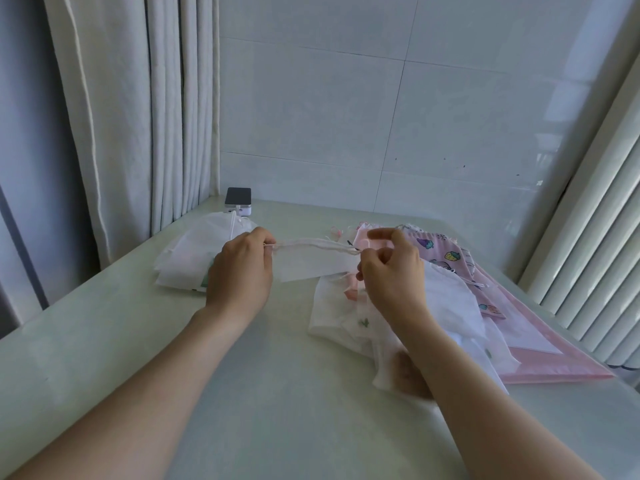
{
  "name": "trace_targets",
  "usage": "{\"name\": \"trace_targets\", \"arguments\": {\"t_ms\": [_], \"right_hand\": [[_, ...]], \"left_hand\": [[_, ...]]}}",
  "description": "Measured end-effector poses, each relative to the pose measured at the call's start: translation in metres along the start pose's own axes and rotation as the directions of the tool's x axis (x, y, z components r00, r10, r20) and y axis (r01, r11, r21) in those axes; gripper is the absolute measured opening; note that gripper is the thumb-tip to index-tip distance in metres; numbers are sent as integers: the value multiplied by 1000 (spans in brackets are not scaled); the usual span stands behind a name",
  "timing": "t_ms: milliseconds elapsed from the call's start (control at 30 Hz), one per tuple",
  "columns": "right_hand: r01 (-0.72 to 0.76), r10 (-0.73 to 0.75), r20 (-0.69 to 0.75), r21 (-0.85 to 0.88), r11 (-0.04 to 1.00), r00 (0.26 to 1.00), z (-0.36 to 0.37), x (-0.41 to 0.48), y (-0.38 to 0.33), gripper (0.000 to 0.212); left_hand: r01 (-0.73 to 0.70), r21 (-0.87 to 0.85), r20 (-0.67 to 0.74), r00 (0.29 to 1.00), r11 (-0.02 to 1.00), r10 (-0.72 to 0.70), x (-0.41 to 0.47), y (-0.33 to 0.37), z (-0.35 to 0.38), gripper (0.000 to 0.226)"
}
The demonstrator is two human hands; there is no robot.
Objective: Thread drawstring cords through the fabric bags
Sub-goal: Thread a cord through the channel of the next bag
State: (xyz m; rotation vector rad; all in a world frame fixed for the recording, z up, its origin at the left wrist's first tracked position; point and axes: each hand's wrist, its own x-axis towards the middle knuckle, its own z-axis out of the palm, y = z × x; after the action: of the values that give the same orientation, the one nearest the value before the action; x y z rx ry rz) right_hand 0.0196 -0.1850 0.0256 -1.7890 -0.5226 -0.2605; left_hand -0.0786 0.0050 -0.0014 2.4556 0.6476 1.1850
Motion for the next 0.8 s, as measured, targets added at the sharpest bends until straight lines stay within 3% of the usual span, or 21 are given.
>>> {"name": "trace_targets", "arguments": {"t_ms": [167, 367, 433, 533, 567, 633, 733, 800], "right_hand": [[-50, 62, -121, 98, 994, 991, -1, 5, 0, 29], [-81, 171, -196, 396, 915, 966, -3, 6, -3, 32], [-132, 271, -173, 559, 819, 947, -3, 5, -6, 30], [-208, 407, -53, 794, 571, 912, -1, 7, -10, 33], [-228, 430, -9, 839, 495, 903, -1, 7, -11, 35], [-265, 459, 40, 860, 437, 888, -1, 7, -11, 38], [-311, 430, 61, 782, 540, 901, 0, 6, -9, 37], [-242, 306, -3, 605, 759, 952, 1, 5, -6, 39]], "left_hand": [[142, 87, -13, 990, 986, -141, 1, 0, -5, 18], [405, -122, 111, 913, 906, -393, 7, 6, -7, 23], [432, -145, 156, 898, 890, -411, 7, 7, -8, 27], [448, -187, 197, 889, 874, -413, 8, 11, -11, 38], [457, -206, 217, 883, 865, -415, 9, 12, -12, 40], [461, -227, 244, 879, 858, -409, 9, 13, -11, 42], [437, -221, 240, 891, 872, -386, 9, 7, -6, 45], [455, -246, 235, 885, 856, -402, 10, 2, -3, 43]]}}
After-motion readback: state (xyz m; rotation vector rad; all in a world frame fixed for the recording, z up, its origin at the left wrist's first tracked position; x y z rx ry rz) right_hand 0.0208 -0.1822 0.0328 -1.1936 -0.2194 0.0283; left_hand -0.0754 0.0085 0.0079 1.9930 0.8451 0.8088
